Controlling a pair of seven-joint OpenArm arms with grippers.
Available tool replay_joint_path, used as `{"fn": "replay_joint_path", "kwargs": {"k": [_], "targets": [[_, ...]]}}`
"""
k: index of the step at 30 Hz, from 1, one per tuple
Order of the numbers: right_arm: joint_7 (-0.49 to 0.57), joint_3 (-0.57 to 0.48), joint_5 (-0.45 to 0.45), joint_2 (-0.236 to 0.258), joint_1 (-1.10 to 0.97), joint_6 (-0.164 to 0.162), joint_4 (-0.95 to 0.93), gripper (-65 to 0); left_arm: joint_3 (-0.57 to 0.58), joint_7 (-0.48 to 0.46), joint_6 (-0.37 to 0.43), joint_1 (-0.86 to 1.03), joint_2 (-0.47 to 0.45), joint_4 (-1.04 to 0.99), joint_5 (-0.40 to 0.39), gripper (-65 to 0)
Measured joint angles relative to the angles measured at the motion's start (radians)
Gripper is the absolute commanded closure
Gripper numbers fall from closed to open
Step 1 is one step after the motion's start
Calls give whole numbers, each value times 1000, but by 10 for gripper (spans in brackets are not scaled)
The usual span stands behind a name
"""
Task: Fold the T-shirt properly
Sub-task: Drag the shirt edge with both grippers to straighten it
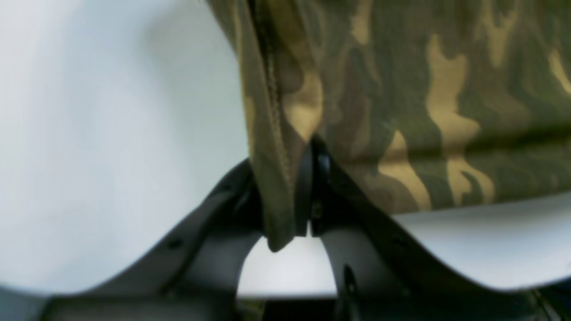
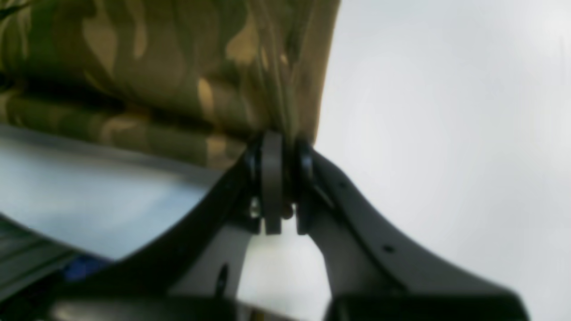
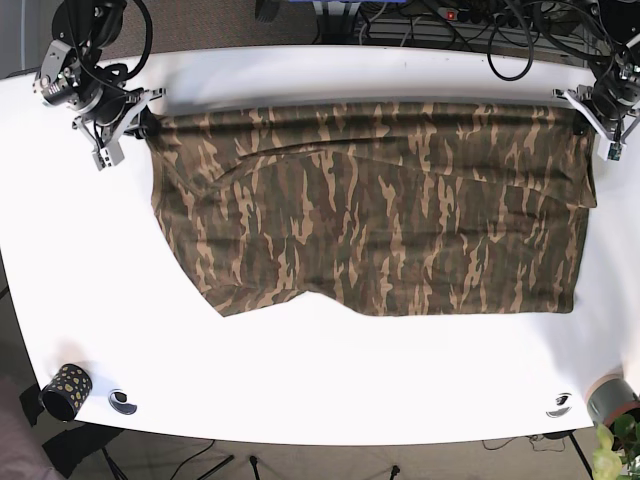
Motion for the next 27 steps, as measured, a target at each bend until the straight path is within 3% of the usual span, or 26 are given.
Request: {"fn": "replay_joint_path", "kwargs": {"k": [6,11,12,14,18,21,27], "targets": [[2,0,8,-33,-89,-1,64,0,-71,0,-5,23,0,-30,-7,-51],[4,35,-4,-55,-114,-2,67,0,-74,1,-4,24,-20,-74,-2,-274],[1,42,-13,-60,-114,-3,67,-30,-76,2,-3,24,-25,-74,6,-303],[0,49,-21,-60,-116,-3,67,-182,-77,0,1,22,-28,-74,4,-351],[-2,76,-32,-61,-114,-6,90,-422,-77,26,3,16,-27,-60,8,-351],[-5,110,-33,-60,-114,-11,145,-491,-80,82,4,-6,-27,-17,14,-351],[-11,102,-32,-66,-41,-10,189,-501,-83,115,8,-94,-34,87,4,-351]]}}
